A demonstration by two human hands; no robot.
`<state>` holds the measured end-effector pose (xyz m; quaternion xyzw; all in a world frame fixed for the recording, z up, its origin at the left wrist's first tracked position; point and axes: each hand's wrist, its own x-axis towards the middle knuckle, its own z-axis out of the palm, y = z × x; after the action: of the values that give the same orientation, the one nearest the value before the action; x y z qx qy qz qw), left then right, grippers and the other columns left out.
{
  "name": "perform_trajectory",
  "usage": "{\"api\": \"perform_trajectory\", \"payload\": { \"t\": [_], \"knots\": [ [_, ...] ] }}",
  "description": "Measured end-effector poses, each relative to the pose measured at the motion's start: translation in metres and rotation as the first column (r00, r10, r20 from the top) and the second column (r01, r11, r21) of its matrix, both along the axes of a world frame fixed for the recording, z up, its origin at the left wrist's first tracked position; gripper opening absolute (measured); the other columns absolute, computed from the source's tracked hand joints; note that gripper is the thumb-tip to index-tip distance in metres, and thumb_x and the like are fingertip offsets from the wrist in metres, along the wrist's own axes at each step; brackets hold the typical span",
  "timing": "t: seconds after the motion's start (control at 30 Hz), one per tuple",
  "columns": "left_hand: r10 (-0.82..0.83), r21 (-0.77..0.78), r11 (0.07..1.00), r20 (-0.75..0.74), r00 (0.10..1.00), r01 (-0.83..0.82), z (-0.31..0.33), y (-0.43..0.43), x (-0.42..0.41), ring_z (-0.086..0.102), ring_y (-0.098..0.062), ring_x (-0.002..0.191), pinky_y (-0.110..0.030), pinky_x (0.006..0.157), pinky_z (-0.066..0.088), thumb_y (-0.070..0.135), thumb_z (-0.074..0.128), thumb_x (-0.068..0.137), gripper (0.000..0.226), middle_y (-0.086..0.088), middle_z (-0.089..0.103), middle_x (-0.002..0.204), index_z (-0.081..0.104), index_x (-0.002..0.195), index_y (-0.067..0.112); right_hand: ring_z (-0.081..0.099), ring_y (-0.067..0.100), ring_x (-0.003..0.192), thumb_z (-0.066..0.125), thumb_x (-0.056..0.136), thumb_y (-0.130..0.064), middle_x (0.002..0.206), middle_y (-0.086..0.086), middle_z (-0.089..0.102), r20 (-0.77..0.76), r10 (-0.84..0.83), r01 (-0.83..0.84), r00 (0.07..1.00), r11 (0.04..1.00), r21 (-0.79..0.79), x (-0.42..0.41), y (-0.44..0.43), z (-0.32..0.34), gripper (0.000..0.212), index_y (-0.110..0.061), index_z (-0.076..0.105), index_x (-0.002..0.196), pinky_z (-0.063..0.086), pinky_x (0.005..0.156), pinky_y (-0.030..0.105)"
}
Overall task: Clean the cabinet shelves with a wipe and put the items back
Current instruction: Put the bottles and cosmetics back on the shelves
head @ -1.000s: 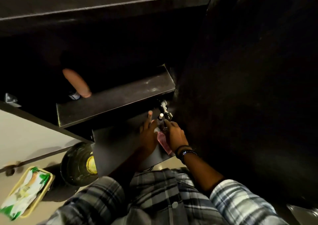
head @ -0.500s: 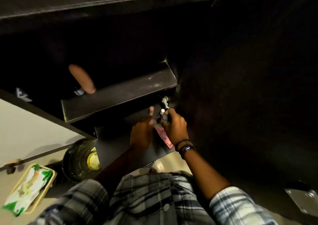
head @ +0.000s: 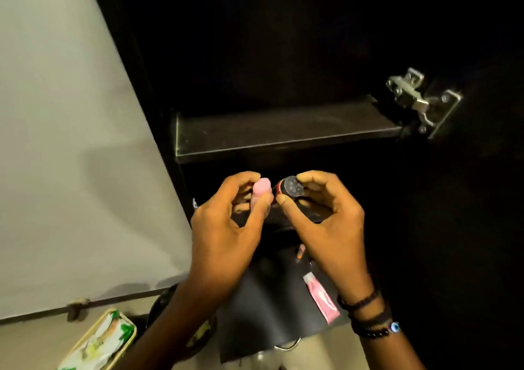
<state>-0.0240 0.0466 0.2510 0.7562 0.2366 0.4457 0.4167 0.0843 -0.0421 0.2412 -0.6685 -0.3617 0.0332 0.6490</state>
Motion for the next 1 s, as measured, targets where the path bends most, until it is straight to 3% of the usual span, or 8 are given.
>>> {"api": "perform_trajectory", "payload": {
  "t": [0.17, 0.27, 0.33, 0.5, 0.6, 0.77, 0.93, 1.0],
  "knots": [
    [0.013, 0.182, 0.983, 0.084, 0.996, -0.028, 0.069, 0.021, -0.012, 0.064, 0.000, 0.096, -0.013, 0.080, 0.051, 0.016, 0.069, 0.085, 0.028, 0.010, 0.067, 0.102, 0.064, 0.113, 0.015, 0.067, 0.005, 0.097, 0.077, 0.078, -0.013, 0.098, -0.010, 0.069, 0.083, 0.100, -0.113, 0.992, 0.979, 0.170, -0.004, 0.023, 0.074, 0.028, -0.015, 0.064, 0.102, 0.055, 0.075, 0.019],
    [0.036, 0.225, 0.972, 0.126, 0.991, -0.064, 0.092, 0.037, -0.003, 0.062, 0.001, 0.101, -0.011, 0.082, 0.050, 0.016, 0.066, 0.087, 0.029, 0.012, 0.066, 0.105, 0.062, 0.115, 0.016, 0.066, 0.001, 0.096, 0.076, 0.079, -0.013, 0.098, -0.010, 0.067, 0.172, 0.095, -0.128, 0.980, 0.973, 0.192, 0.005, 0.045, 0.101, 0.028, -0.010, 0.064, 0.104, 0.051, 0.072, 0.009],
    [0.089, 0.226, 0.967, 0.131, 0.987, -0.117, 0.100, 0.048, 0.008, 0.061, 0.003, 0.100, -0.011, 0.081, 0.050, 0.017, 0.064, 0.089, 0.027, 0.015, 0.065, 0.104, 0.061, 0.115, 0.018, 0.066, 0.001, 0.095, 0.076, 0.080, -0.015, 0.099, -0.008, 0.067, 0.207, 0.086, -0.125, 0.975, 0.976, 0.180, 0.016, 0.064, 0.111, 0.027, -0.010, 0.064, 0.103, 0.052, 0.073, 0.011],
    [0.270, 0.250, 0.926, 0.083, 0.959, -0.282, 0.096, 0.069, 0.039, 0.063, -0.008, 0.097, -0.033, 0.080, 0.055, 0.016, 0.056, 0.093, 0.022, 0.009, 0.066, 0.104, 0.057, 0.114, 0.021, 0.067, -0.001, 0.084, 0.077, 0.078, -0.018, 0.093, -0.010, 0.068, 0.259, 0.075, -0.099, 0.963, 0.992, 0.080, 0.042, 0.106, 0.112, 0.025, -0.016, 0.064, 0.099, 0.055, 0.074, 0.017],
    [0.351, 0.245, 0.903, 0.052, 0.935, -0.352, 0.091, 0.076, 0.048, 0.062, -0.011, 0.097, -0.019, 0.075, 0.045, 0.015, 0.053, 0.094, 0.020, 0.008, 0.065, 0.104, 0.056, 0.113, 0.020, 0.066, -0.002, 0.083, 0.076, 0.078, -0.020, 0.092, -0.013, 0.067, 0.285, 0.081, -0.092, 0.955, 0.995, 0.025, 0.046, 0.119, 0.107, 0.025, -0.017, 0.064, 0.100, 0.054, 0.072, 0.015],
    [0.424, 0.254, 0.875, 0.010, 0.906, -0.412, 0.087, 0.082, 0.054, 0.059, -0.016, 0.097, -0.012, 0.071, 0.032, 0.010, 0.049, 0.094, 0.022, 0.002, 0.060, 0.109, 0.056, 0.115, 0.015, 0.066, -0.004, 0.084, 0.075, 0.080, -0.016, 0.091, -0.015, 0.066, 0.289, 0.097, -0.101, 0.952, 0.995, 0.001, 0.048, 0.131, 0.099, 0.025, -0.018, 0.065, 0.102, 0.054, 0.071, 0.012],
    [0.431, 0.226, 0.878, 0.013, 0.902, -0.422, 0.079, 0.084, 0.058, 0.060, -0.018, 0.100, -0.034, 0.078, 0.052, 0.007, 0.048, 0.094, 0.026, -0.003, 0.052, 0.113, 0.052, 0.118, 0.012, 0.066, 0.000, 0.087, 0.075, 0.079, -0.012, 0.097, -0.009, 0.067, 0.244, 0.133, -0.146, 0.961, 0.989, 0.037, 0.044, 0.133, 0.090, 0.036, -0.017, 0.060, 0.111, 0.050, 0.064, 0.006],
    [0.422, 0.237, 0.876, 0.049, 0.905, -0.421, 0.075, 0.083, 0.057, 0.057, -0.011, 0.103, -0.032, 0.081, 0.052, 0.004, 0.049, 0.093, 0.030, -0.001, 0.050, 0.115, 0.051, 0.122, 0.012, 0.066, 0.001, 0.087, 0.075, 0.080, -0.010, 0.097, -0.005, 0.067, 0.227, 0.148, -0.162, 0.962, 0.986, 0.040, 0.043, 0.132, 0.086, 0.036, -0.015, 0.060, 0.112, 0.049, 0.063, 0.005]
  ]
}}
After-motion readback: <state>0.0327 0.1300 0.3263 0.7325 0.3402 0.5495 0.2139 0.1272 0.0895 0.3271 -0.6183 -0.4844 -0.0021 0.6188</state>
